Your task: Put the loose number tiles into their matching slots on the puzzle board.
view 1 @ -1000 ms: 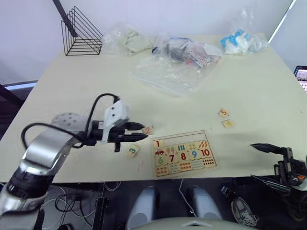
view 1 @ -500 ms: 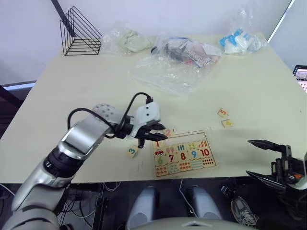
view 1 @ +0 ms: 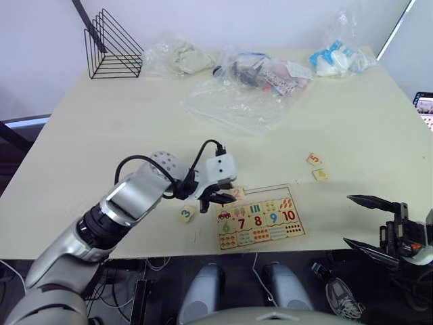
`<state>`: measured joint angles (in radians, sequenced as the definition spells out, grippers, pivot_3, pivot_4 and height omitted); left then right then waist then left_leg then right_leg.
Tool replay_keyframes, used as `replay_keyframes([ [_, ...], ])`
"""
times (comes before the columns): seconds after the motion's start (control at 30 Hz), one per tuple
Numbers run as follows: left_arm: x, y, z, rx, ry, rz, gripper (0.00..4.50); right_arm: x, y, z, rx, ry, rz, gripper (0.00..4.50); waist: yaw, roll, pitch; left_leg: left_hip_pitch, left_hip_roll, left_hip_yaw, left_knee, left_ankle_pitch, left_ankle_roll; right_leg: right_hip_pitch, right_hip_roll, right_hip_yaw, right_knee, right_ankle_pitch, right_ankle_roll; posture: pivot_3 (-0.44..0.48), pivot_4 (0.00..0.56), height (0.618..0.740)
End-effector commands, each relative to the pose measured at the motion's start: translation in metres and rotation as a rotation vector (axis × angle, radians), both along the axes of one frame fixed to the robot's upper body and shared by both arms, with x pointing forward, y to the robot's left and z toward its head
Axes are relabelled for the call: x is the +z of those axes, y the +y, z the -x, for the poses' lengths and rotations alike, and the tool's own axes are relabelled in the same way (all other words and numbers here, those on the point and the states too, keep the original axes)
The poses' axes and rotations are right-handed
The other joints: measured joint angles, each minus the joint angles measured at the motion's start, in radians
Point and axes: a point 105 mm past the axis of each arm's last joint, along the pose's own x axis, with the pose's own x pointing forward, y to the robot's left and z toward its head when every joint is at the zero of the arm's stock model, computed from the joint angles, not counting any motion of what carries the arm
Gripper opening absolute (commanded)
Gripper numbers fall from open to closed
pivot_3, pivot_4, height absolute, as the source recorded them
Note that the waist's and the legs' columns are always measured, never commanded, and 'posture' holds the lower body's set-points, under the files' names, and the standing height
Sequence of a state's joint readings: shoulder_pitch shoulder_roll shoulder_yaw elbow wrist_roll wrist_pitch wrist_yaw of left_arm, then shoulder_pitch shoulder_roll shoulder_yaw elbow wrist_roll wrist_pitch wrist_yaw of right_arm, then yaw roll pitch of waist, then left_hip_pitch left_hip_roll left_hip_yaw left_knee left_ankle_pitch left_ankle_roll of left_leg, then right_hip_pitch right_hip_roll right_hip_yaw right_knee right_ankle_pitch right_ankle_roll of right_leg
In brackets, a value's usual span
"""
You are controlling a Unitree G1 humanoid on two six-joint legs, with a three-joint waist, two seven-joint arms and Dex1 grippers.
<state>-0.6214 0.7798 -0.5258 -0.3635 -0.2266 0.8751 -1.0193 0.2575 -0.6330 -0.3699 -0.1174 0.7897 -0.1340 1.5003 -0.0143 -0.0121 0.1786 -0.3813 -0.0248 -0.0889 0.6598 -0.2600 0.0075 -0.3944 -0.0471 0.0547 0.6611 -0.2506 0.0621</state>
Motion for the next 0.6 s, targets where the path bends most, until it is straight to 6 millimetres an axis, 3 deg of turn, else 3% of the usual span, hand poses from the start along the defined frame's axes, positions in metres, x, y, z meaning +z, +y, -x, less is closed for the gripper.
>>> replay_keyframes([
  [0.03, 0.0026, -0.0036, 0.0023, -0.013, -0.029, -0.004, 0.99, 0.0082, -0.0005, 0.0016, -0.003, -0.041, 0.008, 4.5, 0.001, 0.0, 0.0, 0.0, 0.0, 0.0, 0.0, 0.0, 0.0, 0.0, 0.0, 0.0, 0.0, 0.0, 0.0, 0.0, 0.15, 0.74],
  [0.6, 0.0027, -0.013, -0.0021, -0.012, -0.033, -0.001, 0.99, 0.0049, -0.0044, 0.0052, -0.018, -0.035, 0.009, 4.5, 0.001, 0.0, 0.0, 0.0, 0.0, 0.0, 0.0, 0.0, 0.0, 0.0, 0.0, 0.0, 0.0, 0.0, 0.0, 0.0, 0.15, 0.74],
])
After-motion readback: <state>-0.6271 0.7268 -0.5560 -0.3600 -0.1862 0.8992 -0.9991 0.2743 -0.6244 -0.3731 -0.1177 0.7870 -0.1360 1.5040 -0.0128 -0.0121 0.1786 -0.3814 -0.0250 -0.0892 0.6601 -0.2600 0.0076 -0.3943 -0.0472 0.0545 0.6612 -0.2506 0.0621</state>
